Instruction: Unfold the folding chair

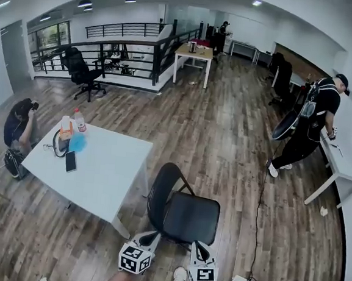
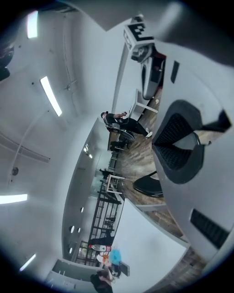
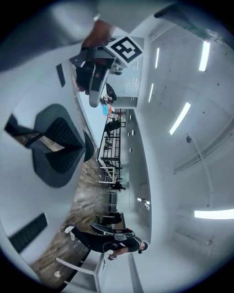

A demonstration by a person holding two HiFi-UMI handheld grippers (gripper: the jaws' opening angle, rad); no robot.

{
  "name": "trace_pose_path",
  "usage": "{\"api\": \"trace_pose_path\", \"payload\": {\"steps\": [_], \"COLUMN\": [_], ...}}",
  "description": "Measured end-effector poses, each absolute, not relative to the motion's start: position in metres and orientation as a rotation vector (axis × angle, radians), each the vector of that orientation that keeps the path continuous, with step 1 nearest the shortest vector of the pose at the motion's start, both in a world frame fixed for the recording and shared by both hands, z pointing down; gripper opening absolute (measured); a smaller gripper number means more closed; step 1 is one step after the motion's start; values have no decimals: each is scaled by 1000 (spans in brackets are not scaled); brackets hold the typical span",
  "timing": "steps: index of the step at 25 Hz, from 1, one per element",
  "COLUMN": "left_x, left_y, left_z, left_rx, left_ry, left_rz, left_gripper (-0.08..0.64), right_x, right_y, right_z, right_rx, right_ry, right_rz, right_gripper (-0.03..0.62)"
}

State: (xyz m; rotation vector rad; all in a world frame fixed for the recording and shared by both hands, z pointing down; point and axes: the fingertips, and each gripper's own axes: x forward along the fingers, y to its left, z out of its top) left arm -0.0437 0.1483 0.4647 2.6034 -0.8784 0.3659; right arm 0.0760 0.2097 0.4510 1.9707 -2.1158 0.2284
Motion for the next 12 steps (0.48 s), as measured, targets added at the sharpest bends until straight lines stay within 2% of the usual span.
{"api": "trace_pose_path", "payload": {"steps": [5,12], "left_x": [-55,-45], "left_y": [185,202], "left_z": [444,421], "left_rx": [2651,2652], "left_ry": [-960,-1070], "left_rz": [346,369], "left_gripper": [5,5], "right_x": [64,67], "right_y": [225,239], "right_z": [418,415], "right_rx": [1956,1927], "right_ry": [-2165,-2253], "right_rz": [136,154], "right_gripper": [14,14]}}
